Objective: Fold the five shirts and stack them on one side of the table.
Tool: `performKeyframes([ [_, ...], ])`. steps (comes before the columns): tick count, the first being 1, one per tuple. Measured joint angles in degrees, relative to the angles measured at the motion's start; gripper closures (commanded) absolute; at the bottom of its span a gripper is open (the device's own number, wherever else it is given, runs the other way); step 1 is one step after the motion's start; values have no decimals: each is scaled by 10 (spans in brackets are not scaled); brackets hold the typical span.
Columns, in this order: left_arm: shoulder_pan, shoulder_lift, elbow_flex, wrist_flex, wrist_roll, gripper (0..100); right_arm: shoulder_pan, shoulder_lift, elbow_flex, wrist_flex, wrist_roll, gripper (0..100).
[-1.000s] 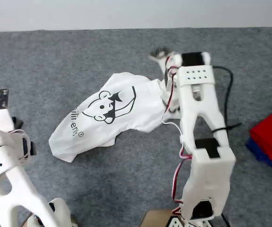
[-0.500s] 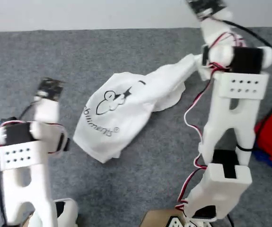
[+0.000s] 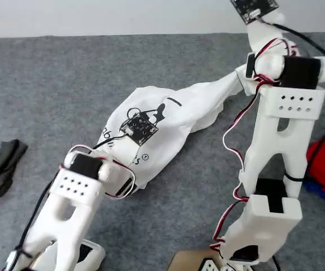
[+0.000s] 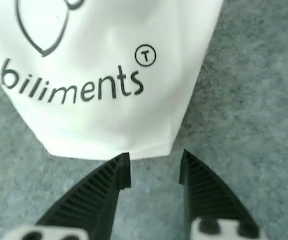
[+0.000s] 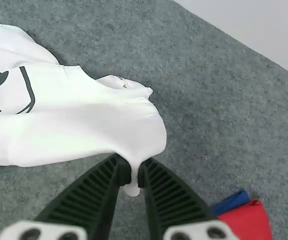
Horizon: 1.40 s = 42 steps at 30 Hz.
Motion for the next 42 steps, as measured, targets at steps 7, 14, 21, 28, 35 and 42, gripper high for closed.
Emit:
performKeyframes([
  [7, 4, 140, -4, -42, 2, 826, 0, 0, 0, 0, 0, 988],
  [14, 4, 250, -34, -67, 2, 874, 0, 0, 0, 0, 0, 988],
  [21, 4, 271, -45, -67, 3, 994, 0, 0, 0, 0, 0, 988],
  [28, 4, 249, -81, -7, 2, 994, 0, 0, 0, 0, 0, 988],
  [35, -82, 84, -168, 91, -2, 994, 0, 0, 0, 0, 0, 988],
  [42, -221, -8, -271, 121, -35, 994, 0, 0, 0, 0, 0, 988],
])
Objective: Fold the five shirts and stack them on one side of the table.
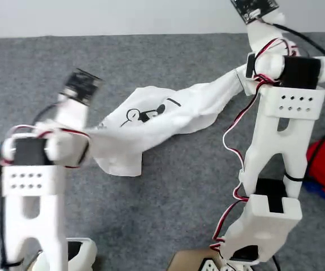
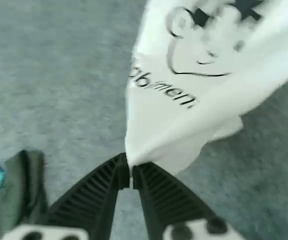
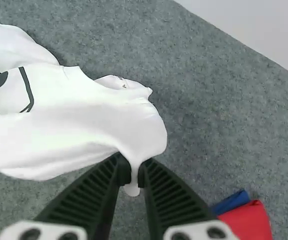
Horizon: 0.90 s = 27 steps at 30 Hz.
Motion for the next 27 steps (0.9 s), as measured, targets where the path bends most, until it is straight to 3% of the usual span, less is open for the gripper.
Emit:
performKeyframes([
  [10, -79, -6, -152, 1, 0, 993, 6, -49, -68, 0, 0, 988],
  [19, -81, -9, -359, 1, 0, 993, 30, -84, -214, 0, 2, 988],
  [27, -81, -15, -425, -30, 0, 993, 36, -85, -317, 0, 17, 988],
])
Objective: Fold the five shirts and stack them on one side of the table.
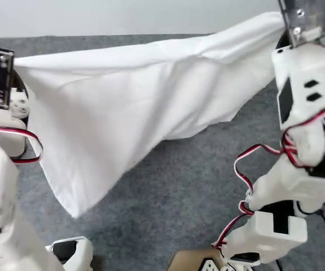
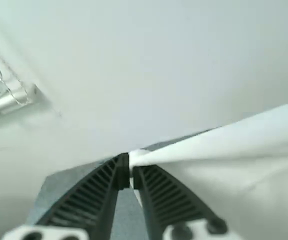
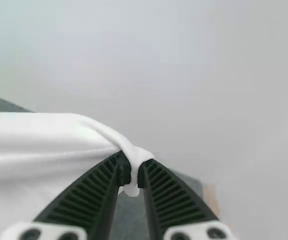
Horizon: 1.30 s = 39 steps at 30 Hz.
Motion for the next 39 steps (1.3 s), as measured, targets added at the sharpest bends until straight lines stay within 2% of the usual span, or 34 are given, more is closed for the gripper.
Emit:
performKeyframes([
  [11, 0, -1, -32, -1, 0, 994, 0, -4, -42, -5, 30, 988],
  [21, -1, -9, -120, 0, 0, 994, 34, -57, -68, -78, 30, 988],
  [28, -1, -4, -120, 44, 0, 994, 45, -68, -68, -86, 55, 988],
  [34, -1, -7, -54, 127, -5, 994, 16, -61, -33, -18, 65, 988],
  [39, -1, -4, 134, 149, -53, 994, -33, 17, 118, 0, 55, 988],
])
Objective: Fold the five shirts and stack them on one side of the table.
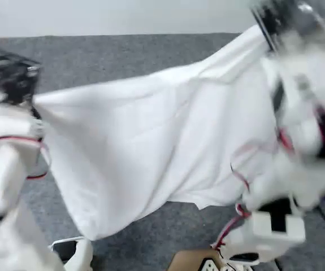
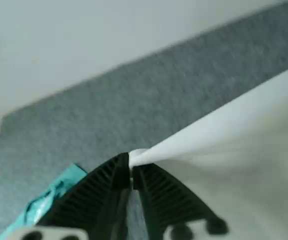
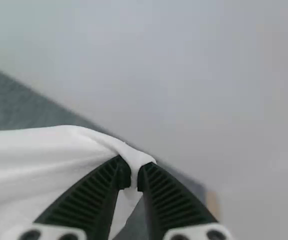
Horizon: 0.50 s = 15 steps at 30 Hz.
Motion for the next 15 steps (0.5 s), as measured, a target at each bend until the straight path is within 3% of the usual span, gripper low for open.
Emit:
performKeyframes([
  [3, 0, 4, 161, -15, -49, 994, -28, 47, 110, 0, -8, 988],
  [9, 0, 4, 471, -177, -91, 994, -67, 151, 205, -4, -14, 988],
  [15, 0, 4, 584, -303, -98, 991, -72, 214, 207, -18, -36, 988],
])
